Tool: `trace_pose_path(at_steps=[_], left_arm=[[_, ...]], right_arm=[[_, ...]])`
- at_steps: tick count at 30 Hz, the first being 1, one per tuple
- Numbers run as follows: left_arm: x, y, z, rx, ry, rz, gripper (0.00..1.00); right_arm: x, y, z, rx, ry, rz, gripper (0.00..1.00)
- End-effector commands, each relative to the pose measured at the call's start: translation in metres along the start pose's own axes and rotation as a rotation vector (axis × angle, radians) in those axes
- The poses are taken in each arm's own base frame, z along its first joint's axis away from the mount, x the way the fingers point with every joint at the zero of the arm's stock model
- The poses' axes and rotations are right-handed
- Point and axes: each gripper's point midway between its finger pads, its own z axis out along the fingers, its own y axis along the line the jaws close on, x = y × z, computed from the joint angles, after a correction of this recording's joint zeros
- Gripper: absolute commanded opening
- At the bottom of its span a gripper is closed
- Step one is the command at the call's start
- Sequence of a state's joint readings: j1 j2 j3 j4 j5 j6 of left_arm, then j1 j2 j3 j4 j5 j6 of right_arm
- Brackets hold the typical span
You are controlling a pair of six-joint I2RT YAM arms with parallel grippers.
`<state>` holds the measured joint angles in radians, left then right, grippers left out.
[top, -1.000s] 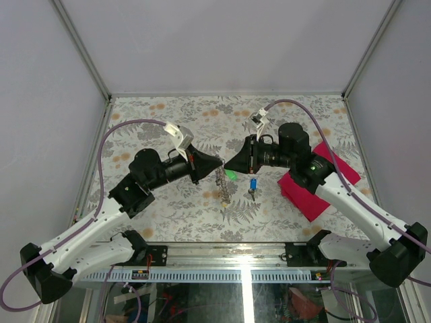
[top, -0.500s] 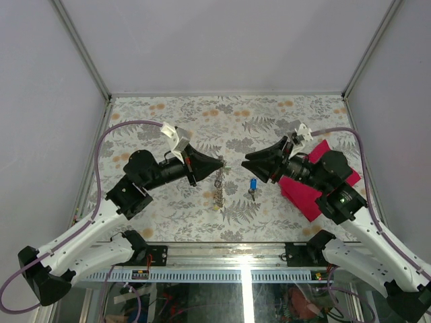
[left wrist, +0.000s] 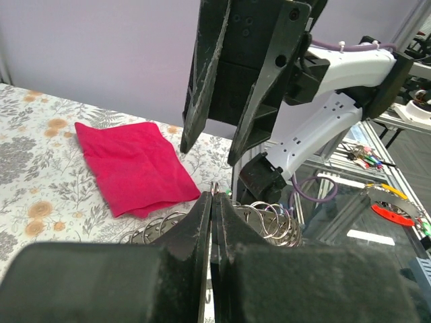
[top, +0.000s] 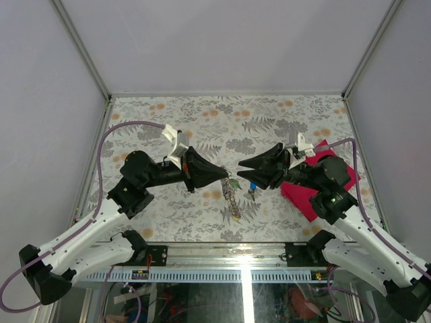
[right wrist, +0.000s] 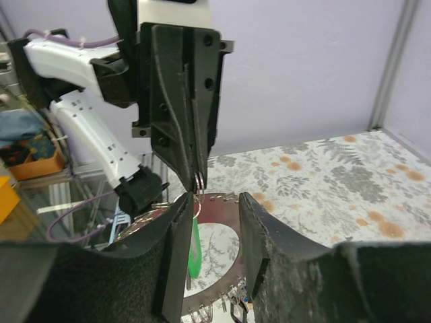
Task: Put the keys on the keyring
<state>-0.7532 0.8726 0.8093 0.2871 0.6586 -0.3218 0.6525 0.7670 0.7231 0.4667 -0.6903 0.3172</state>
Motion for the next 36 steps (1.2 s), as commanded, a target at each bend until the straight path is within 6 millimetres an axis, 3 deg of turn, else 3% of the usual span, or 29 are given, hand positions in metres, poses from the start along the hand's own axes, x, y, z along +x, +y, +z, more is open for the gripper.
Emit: trace_pose_path(at_steps=[1,6,24,28,36], left_arm=[[-0.037,-0.028,0.004,0.126,-0.098,0.082,0.0],[-0.038,-0.029,0.005,0.135,-0.097,0.082,0.0],[-0.035,-0.025,0.008,0.135,-0.087,0.075,0.0],[-0.037,-0.025,0.009,0.134,-0.091,0.078,0.0],[-0.036,-0.023,0.009,0.122,-0.092,0.074,0.0]], right_arm=[[-0.018,0.023,0.006,-0.153,-0.023,-0.045,0.39],[-0.005,0.023,0.008,-0.179,0.029,-0.009,0.37],[0.003,0.026,0.012,-0.227,0.053,0.052,0.33],[0.005,0.026,0.013,-0.233,0.061,0.063,0.25],[-0.001,0.024,0.015,-0.223,0.086,0.037,0.0]])
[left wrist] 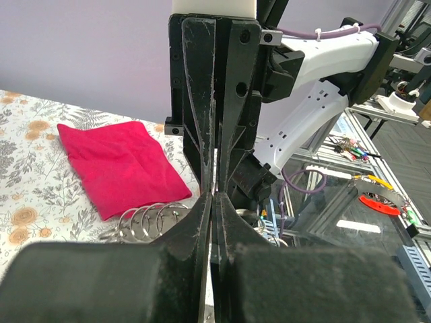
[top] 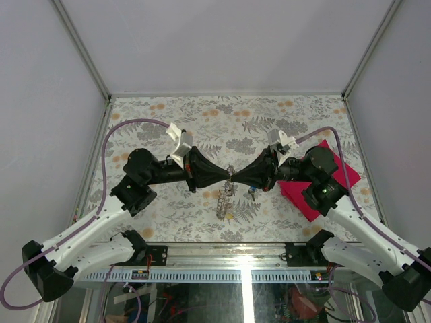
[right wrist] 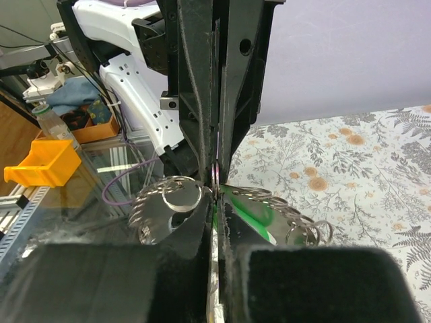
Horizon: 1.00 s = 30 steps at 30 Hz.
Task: Put the keys on the keyring
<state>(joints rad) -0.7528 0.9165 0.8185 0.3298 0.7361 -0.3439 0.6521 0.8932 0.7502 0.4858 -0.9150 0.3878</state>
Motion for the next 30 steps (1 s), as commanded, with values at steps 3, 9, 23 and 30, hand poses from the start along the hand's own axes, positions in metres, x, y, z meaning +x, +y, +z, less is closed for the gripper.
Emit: trace_pose_path(at_steps=[3,9,23,30], left_arm=[[-0.039,-0.014,0.002,0.031,-0.113,0.096,0.07],[-0.039,-0.01,0.0,-0.001,-0.116,0.102,0.21],[-0.019,0.017,-0.011,-0.157,-0.076,0.095,0.27],[0.0,0.025,-0.017,-0.195,-0.056,0.073,0.27]], right_arm=[[-0.032,0.003,0.0,0.023,0.022,-0.116,0.0],[-0.019,-0.004,-0.012,0.097,0.178,-0.123,0.0],[0.007,-0.014,-0.042,0.215,0.489,-0.05,0.0],[0.02,-0.017,-0.037,0.223,0.652,-0.039,0.0]])
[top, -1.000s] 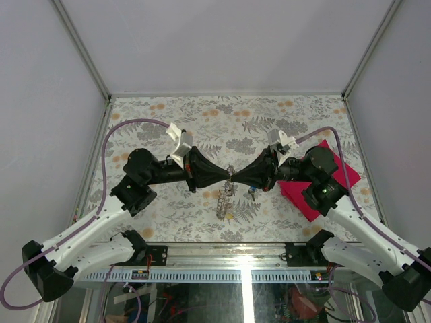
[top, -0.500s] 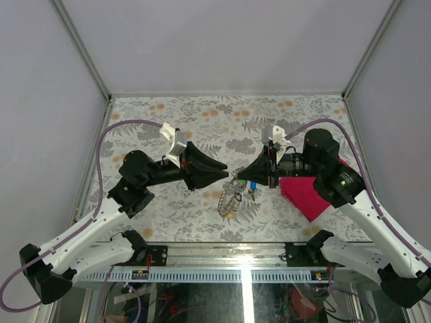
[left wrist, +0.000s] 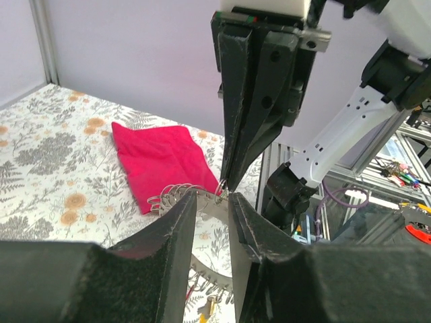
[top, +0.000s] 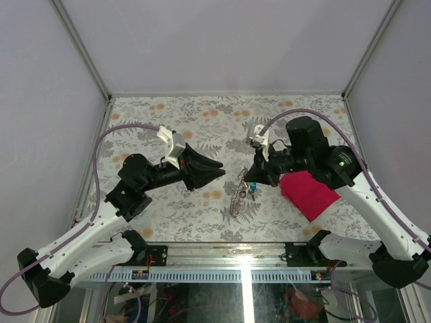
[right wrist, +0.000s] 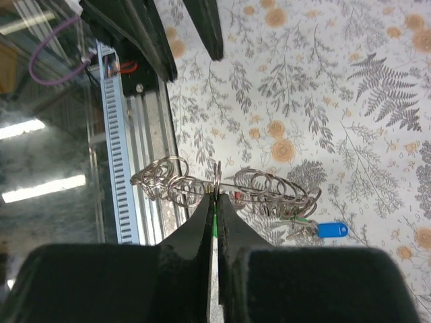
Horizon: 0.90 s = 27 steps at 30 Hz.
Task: Put the keys on the keyring
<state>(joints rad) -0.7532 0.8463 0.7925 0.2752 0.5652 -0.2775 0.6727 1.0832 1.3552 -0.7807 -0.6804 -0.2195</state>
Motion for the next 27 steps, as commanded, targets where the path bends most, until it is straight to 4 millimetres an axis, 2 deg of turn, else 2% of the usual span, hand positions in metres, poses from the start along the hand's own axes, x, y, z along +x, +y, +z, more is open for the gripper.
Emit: trace_pose_path(at_steps=[1,5,9,12,17,27], left_arm=[[0.01,0.006,-0.006,-0.038,-0.002,0.012,0.27],[0.017,0.008,-0.012,-0.06,0.002,0.013,0.27],[0.023,0.007,-0.021,-0.079,0.001,0.011,0.27],[0.028,0.005,-0.029,-0.085,-0.006,0.005,0.27],[0.035,0.001,-0.036,-0.077,-0.008,0.004,0.26],[0.043,-0.004,-0.028,-0.01,0.01,-0.006,0.25]], right_arm=[[-0.004,0.007,0.006,0.01,0.104,-0.076,0.0],[0.008,0.015,0.026,-0.007,0.247,-0.093,0.0],[0.012,0.012,0.036,-0.004,0.33,-0.089,0.0],[0.007,0.013,0.037,-0.006,0.355,-0.09,0.0],[0.01,0.017,0.038,-0.019,0.434,-0.079,0.0],[0.007,0.035,0.039,-0.073,0.49,-0.109,0.0]])
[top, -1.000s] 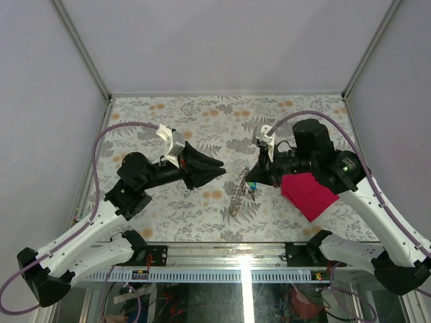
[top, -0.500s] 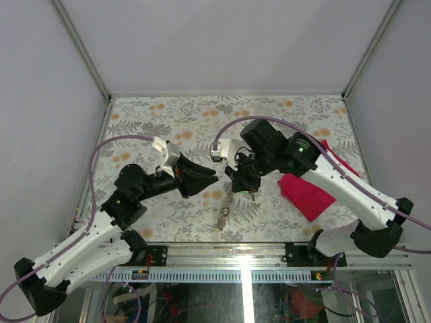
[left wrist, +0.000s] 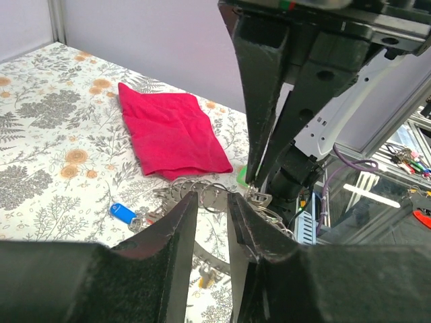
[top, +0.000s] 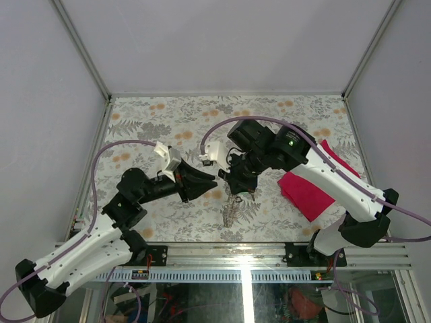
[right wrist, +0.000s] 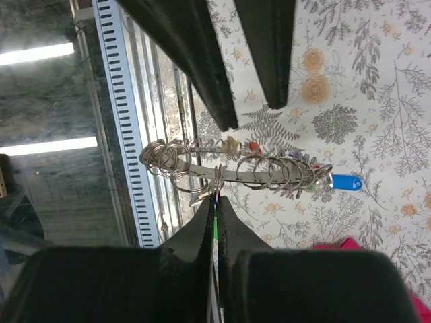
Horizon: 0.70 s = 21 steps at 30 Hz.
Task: Put the keys on the keyring
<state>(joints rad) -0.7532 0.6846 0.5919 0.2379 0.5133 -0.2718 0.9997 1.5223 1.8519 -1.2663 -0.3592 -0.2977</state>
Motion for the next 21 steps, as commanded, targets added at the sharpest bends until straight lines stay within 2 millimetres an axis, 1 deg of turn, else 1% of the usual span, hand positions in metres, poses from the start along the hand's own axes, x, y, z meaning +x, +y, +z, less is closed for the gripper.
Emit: trace_pose_path(at_steps=[1,9,13,21], left_arm=[[-0.007,-0.011,0.005,0.073,-0.032,0.028,0.25],[0.005,-0.028,0.012,0.214,0.033,0.013,0.23],[0.006,-0.036,0.014,0.281,0.05,0.006,0.26],[0.005,-0.04,0.017,0.314,0.06,0.007,0.28]], right_arm=[[-0.006,0.011,-0.009,-0.015,-0.006,-0.043,0.0],[-0.013,0.018,-0.009,-0.037,-0.035,-0.065,0.0],[-0.014,0.02,-0.009,-0.04,-0.042,-0.068,0.0],[-0.014,0.019,-0.006,-0.042,-0.042,-0.066,0.0]])
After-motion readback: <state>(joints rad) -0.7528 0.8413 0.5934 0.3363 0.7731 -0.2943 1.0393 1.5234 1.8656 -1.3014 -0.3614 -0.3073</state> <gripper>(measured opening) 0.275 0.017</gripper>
